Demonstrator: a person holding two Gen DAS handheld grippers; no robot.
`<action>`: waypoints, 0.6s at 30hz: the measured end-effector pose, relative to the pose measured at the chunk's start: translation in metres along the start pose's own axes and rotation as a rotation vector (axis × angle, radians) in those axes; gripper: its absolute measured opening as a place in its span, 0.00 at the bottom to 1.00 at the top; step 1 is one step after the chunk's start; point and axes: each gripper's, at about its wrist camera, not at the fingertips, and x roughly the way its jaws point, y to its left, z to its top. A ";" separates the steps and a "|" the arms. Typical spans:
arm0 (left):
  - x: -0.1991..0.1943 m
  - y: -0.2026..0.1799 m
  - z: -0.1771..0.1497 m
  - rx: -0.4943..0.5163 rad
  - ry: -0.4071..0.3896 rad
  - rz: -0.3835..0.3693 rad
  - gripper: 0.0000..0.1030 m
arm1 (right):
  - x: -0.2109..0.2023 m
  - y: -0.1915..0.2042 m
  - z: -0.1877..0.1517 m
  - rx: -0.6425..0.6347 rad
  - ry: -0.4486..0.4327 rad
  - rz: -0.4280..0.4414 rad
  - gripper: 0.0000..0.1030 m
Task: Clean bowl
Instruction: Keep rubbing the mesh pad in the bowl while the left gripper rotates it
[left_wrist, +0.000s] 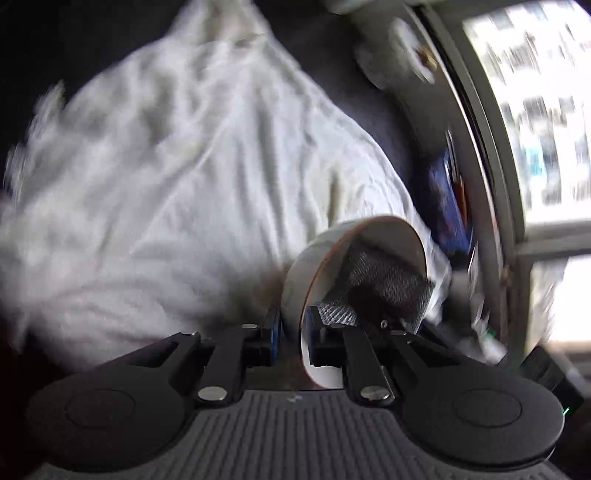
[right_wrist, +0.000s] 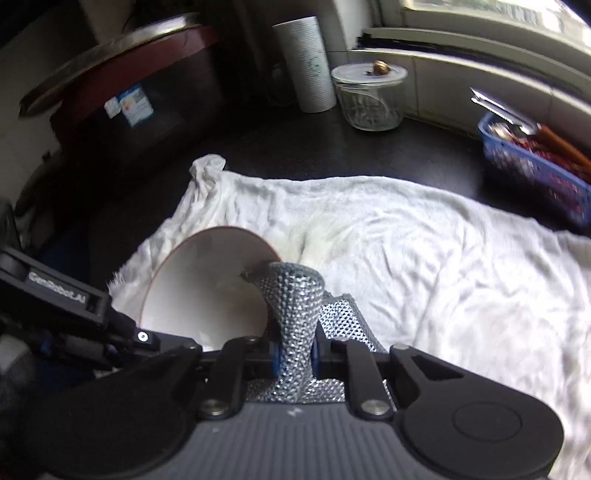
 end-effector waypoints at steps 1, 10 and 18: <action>-0.002 -0.015 0.000 0.140 -0.010 0.058 0.13 | -0.001 0.003 0.000 -0.053 0.003 -0.004 0.15; -0.006 -0.057 0.013 0.588 0.034 0.139 0.13 | -0.013 0.042 -0.004 -0.619 -0.025 -0.109 0.13; -0.009 -0.051 0.001 0.529 -0.051 0.152 0.09 | -0.010 0.040 -0.002 -0.577 -0.028 -0.110 0.15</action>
